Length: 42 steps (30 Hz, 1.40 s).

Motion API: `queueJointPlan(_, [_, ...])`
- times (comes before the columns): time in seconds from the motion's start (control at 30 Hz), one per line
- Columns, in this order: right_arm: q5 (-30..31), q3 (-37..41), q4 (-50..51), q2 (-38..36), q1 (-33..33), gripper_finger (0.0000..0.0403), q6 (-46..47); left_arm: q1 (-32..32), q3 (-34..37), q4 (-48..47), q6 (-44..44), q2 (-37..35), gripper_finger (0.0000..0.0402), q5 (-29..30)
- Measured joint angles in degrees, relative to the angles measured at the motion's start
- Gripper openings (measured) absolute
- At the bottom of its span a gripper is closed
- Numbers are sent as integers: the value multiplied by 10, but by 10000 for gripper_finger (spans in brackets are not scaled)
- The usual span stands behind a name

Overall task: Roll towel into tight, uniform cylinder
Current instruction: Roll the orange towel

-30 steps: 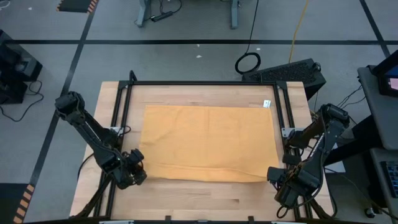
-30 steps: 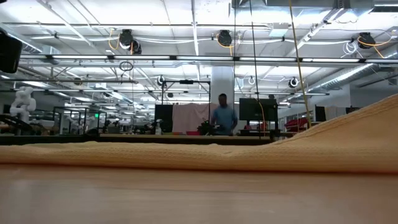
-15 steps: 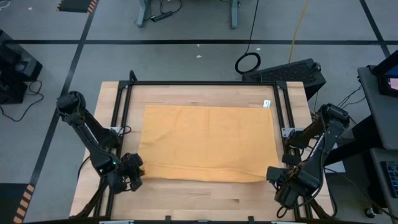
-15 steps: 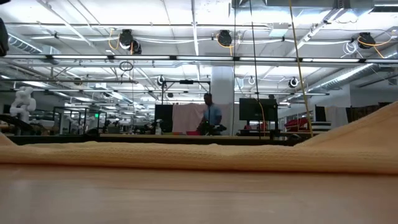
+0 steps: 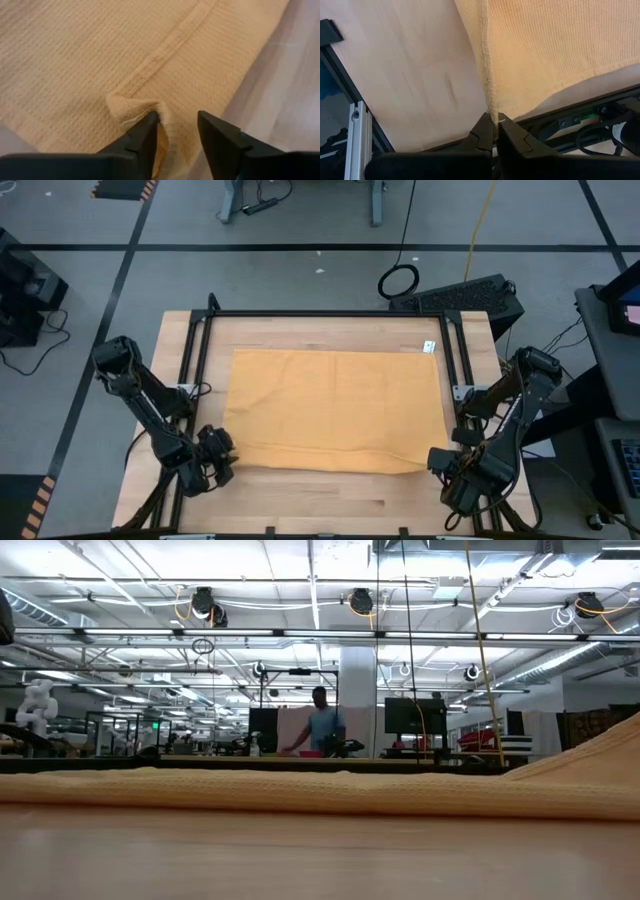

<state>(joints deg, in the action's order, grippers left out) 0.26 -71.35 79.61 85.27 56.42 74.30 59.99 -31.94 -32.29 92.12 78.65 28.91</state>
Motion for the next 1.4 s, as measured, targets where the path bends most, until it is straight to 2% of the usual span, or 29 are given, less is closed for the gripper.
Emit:
queueJointPlan(0.13, [1,0,0,0,0,0,0,0,0,7,8,0,180,20])
queueJointPlan(0.3, [1,0,0,0,0,0,0,3,0,96,-135,-5,193,42])
queueJointPlan(0.4, [1,0,0,0,0,0,0,14,0,141,-208,-15,193,5])
queueJointPlan(0.47, [1,0,0,0,0,0,0,24,0,146,-226,-25,193,-27])
queueJointPlan(0.67, [0,0,-1,0,0,0,0,39,-1,64,-108,-51,193,-55])
queueJointPlan(0.73, [1,0,-1,0,0,0,0,43,-1,49,-99,-59,193,-58])
queueJointPlan(0.83, [0,0,-1,0,0,0,0,42,-1,12,-88,-71,193,-7])
queueJointPlan(0.93, [1,0,-1,0,0,0,1,24,-1,-91,6,-79,193,29])
queueJointPlan(1.03, [11,0,-1,0,0,0,4,4,0,-185,68,-76,193,9])
queueJointPlan(1.23, [14,0,-1,0,0,0,11,-27,0,-205,90,-75,193,-63])
queueJointPlan(1.4, [14,0,-1,0,0,0,15,-31,0,-173,125,-75,193,-83])
